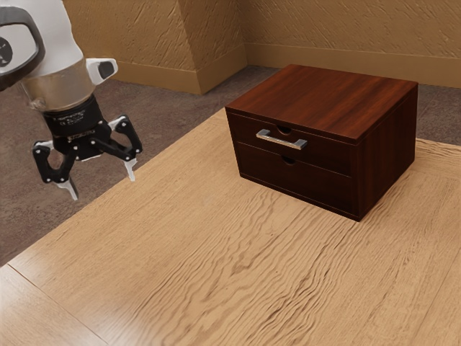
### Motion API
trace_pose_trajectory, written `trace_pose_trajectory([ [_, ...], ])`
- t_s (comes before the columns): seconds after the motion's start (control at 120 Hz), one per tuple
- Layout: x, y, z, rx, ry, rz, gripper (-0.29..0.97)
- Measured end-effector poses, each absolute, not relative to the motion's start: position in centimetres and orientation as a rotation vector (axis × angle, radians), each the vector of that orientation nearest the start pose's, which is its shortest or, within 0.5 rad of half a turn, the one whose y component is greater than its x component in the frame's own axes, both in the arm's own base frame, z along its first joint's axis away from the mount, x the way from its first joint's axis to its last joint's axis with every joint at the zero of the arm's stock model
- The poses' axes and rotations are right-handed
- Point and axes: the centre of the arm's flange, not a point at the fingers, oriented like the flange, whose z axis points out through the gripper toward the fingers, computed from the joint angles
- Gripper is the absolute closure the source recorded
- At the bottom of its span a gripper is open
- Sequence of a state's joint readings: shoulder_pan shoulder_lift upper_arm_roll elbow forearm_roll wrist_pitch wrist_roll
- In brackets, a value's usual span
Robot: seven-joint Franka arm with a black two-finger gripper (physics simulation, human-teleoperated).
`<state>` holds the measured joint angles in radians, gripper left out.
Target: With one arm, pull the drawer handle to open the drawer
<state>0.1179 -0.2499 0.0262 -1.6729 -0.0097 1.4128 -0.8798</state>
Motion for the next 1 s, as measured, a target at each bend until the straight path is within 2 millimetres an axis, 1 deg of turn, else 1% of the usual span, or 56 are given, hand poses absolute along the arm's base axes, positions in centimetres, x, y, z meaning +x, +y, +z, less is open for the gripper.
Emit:
trace_pose_trajectory([
  [0.05, 45.4, 6.6, 68.7, -2.71, -1.618, 0.014, 0.0],
  [0.142, 45.7, 6.7, 68.8, -2.641, -1.745, -0.02, 0.0],
  [0.183, 45.9, 6.8, 68.0, -2.603, -1.792, -0.014, 0.0],
  [0.225, 46.0, 6.8, 67.8, -2.572, -1.834, -0.022, 0.0],
  [0.25, 46.0, 6.4, 68.0, -2.564, -1.85, -0.037, 0.0],
  [0.292, 46.3, 5.1, 68.5, -2.565, -1.855, -0.064, 0.0],
  [0.333, 46.7, 4.3, 68.5, -2.551, -1.871, -0.077, 0.0],
  [0.392, 48.8, 3.8, 67.7, -2.523, -1.908, -0.086, 0.0],
  [0.467, 52.1, 3.5, 67.4, -2.495, -1.963, -0.12, 0.0],
  [0.533, 53.9, 3.1, 67.0, -2.479, -2.008, -0.153, 0.0],
  [0.583, 55.2, 2.7, 66.2, -2.47, -2.035, -0.168, 0.0],
  [0.758, 59.5, 1.1, 63.8, -2.461, -2.123, -0.227, 0.0],
  [0.817, 60.5, 0.5, 63.3, -2.463, -2.148, -0.251, 0.0],
  [0.917, 61.6, -0.1, 62.8, -2.461, -2.189, -0.289, 0.0],
  [1.0, 63.3, -0.2, 62.6, -2.459, -2.223, -0.327, 0.0],
])
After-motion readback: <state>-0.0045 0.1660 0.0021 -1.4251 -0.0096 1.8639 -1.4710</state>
